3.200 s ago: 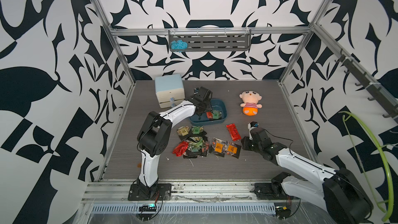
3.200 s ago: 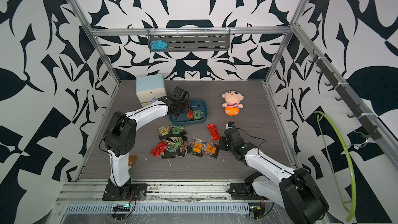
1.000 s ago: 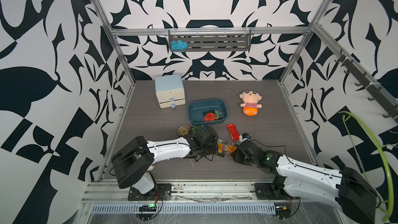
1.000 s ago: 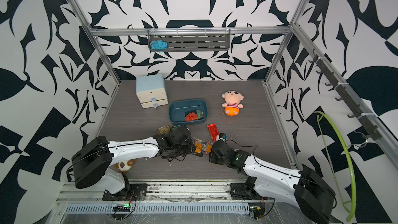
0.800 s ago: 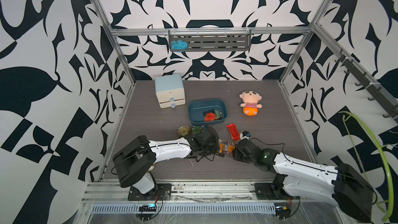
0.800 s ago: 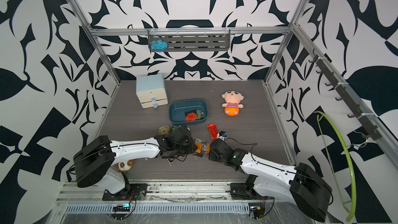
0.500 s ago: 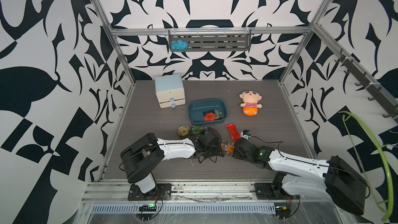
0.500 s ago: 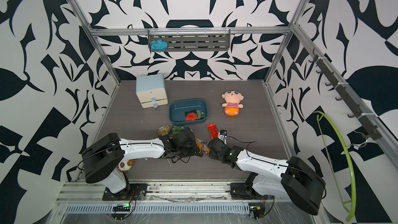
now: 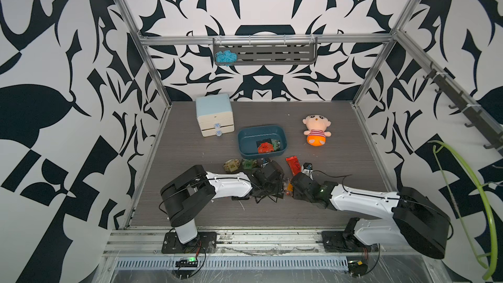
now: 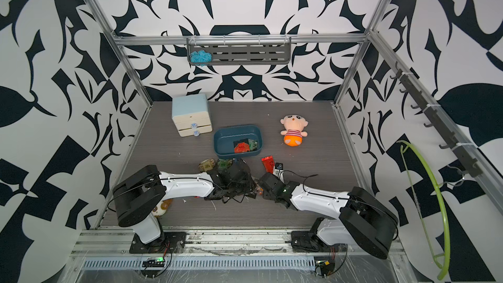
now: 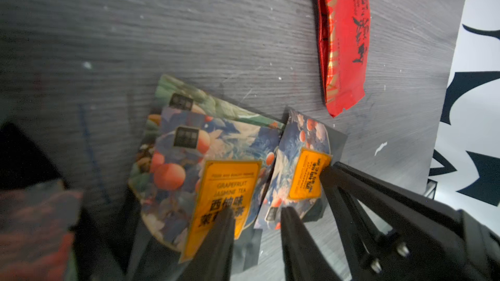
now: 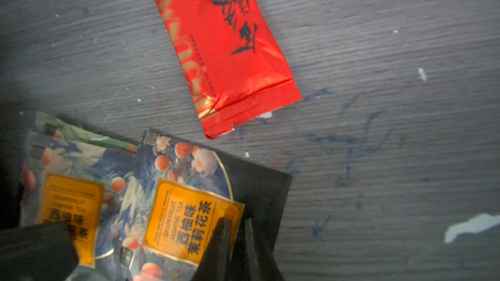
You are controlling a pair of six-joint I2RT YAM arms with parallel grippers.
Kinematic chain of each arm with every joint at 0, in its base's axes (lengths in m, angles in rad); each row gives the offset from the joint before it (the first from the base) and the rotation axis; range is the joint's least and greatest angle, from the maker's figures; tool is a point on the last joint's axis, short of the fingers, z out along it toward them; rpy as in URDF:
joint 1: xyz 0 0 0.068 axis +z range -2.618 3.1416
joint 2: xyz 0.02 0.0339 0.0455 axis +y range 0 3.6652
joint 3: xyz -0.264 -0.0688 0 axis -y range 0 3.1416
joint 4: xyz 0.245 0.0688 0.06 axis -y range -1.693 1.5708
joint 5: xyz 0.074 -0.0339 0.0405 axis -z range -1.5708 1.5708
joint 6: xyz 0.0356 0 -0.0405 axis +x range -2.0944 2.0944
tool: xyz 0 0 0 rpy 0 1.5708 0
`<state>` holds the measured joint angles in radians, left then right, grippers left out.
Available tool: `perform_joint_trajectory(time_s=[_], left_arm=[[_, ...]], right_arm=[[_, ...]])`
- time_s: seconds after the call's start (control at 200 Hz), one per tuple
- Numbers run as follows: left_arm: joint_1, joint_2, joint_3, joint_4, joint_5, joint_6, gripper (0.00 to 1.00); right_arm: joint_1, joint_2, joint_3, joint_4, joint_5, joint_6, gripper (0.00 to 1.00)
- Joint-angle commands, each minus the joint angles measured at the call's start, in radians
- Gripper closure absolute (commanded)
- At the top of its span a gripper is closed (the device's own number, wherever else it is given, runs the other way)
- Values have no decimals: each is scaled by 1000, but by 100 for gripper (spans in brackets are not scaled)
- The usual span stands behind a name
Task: Put the tea bags into the storage box
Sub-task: Pick up the tea bag from the center of the board.
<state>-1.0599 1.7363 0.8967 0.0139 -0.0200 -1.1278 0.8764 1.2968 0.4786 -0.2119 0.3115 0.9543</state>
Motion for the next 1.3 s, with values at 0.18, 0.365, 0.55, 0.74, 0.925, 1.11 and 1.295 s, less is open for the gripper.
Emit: perform_joint_trajectory(time_s=[0.18,0.365,0.55,0.74,0.925,1.11,1.295], left_arm=[[-3,43,48,-38,-22,19,58],[-3,59,68,-48,-15,14,58],[-3,77,82,-65,-23,16,61],[-3,91,79,-64,-43,0,62],[-6,121,89,-48,-23,0,62],[-10,133,90,-85,-62,-11,62],[-25,156,110,-83,-40,-8,62]], right_arm=[[-4,9,9,-16,-22,-11,87],[-5,-4,-11,10,-33,-7,88],[-4,12,-26,21,-28,-3,91],[-4,7,-49,39,-30,-2,91],[-5,-3,-66,52,-27,4,91],[-5,-11,-80,58,-30,7,91],[-5,-16,-94,72,-29,12,91]])
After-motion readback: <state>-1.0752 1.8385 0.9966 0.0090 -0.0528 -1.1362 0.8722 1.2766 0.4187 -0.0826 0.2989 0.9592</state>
